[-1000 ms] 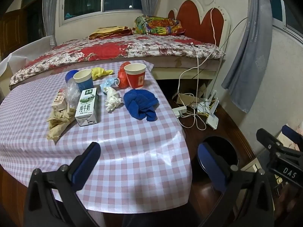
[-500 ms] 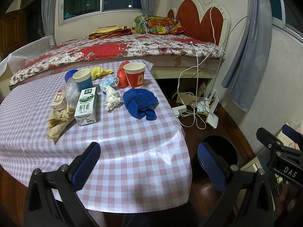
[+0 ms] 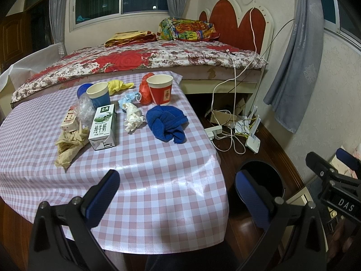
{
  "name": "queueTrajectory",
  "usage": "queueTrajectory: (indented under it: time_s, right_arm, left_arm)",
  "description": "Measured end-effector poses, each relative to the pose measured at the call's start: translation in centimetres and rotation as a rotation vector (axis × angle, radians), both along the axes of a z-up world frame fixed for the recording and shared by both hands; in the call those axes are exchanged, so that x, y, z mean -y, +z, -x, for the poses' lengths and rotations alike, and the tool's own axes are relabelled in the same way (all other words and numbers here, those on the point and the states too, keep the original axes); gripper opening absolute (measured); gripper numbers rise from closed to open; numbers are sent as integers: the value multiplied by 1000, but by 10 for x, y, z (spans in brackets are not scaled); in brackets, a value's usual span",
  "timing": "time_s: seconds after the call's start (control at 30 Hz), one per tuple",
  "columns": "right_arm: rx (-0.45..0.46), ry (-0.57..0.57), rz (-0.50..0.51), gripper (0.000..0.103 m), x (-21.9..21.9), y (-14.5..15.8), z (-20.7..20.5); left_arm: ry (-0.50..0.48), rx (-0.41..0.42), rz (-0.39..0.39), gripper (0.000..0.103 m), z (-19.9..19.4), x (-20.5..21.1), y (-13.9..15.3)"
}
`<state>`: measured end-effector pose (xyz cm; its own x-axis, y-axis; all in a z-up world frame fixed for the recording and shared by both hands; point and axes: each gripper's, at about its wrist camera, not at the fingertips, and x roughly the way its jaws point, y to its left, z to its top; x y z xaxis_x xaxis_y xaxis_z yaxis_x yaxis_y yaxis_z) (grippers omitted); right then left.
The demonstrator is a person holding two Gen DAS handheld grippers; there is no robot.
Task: Collect trash
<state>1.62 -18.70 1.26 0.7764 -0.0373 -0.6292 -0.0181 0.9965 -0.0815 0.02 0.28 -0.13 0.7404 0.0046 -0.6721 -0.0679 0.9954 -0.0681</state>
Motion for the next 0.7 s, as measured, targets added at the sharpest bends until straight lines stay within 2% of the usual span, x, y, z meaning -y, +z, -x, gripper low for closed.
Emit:
queueTrajectory:
  time_s: [0.7]
  right_arm:
    - [2,2,-1,103,-1,1,-1]
  left_arm:
    - [2,0,-4,103,1,1,0]
